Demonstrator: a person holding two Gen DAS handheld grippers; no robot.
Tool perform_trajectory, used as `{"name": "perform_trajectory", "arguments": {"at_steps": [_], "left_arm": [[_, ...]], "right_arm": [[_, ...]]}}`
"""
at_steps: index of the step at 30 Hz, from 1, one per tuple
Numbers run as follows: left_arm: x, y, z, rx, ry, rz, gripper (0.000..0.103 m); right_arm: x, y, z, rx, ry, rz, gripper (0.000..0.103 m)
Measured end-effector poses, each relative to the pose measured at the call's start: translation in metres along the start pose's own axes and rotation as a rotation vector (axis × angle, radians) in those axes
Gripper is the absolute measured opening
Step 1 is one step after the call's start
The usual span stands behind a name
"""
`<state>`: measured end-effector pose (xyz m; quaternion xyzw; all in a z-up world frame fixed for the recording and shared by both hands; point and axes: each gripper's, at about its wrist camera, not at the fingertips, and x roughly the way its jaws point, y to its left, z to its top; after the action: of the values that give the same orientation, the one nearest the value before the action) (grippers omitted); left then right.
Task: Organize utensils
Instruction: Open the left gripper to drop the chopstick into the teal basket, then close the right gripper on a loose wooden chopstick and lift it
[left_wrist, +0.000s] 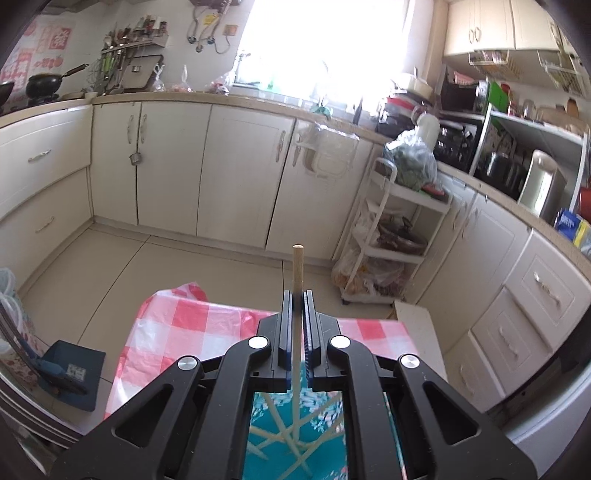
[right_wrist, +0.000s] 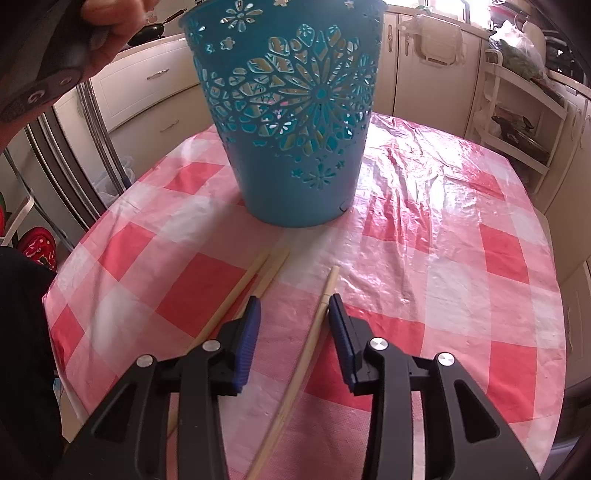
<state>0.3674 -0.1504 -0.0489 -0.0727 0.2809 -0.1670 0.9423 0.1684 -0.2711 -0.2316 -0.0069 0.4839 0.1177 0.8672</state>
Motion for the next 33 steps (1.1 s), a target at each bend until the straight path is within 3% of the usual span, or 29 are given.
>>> {"name": "perform_trajectory", "arguments": {"at_steps": [5, 7, 9, 12, 19, 25, 27, 33], "left_arm": [[-0.016, 0.001, -0.018, 0.060, 0.065, 0.015, 0.007], [-0.032, 0.008, -0.025, 0.067, 0.063, 0.029, 0.013], [-0.052, 0.018, -0.031, 0.069, 0.045, 0.052, 0.027], [-0.087, 0.036, -0.042, 0.056, 0.003, 0.101, 0.045], [-0.124, 0.075, -0.086, 0.064, 0.020, 0.207, 0.054], [-0.122, 0.095, -0.127, 0.068, 0.058, 0.288, 0.065], [-0.116, 0.099, -0.132, 0.065, 0.092, 0.302, 0.065], [-0.120, 0.098, -0.136, 0.104, 0.076, 0.326, 0.073]], "right_arm": [[-0.001, -0.013, 0.002, 0.081, 0.002, 0.070, 0.038], [-0.001, -0.021, 0.002, 0.136, 0.004, 0.105, 0.036], [-0.002, -0.027, 0.001, 0.177, 0.007, 0.119, 0.028], [-0.003, -0.025, 0.000, 0.168, 0.007, 0.090, 0.020], [-0.003, -0.002, -0.002, 0.021, -0.001, -0.047, 0.017], [-0.009, -0.004, -0.008, 0.009, 0.008, -0.074, 0.015], [-0.009, -0.004, -0.009, 0.009, 0.007, -0.079, 0.015], [-0.010, -0.002, -0.010, 0.016, 0.001, -0.087, 0.012]]}}
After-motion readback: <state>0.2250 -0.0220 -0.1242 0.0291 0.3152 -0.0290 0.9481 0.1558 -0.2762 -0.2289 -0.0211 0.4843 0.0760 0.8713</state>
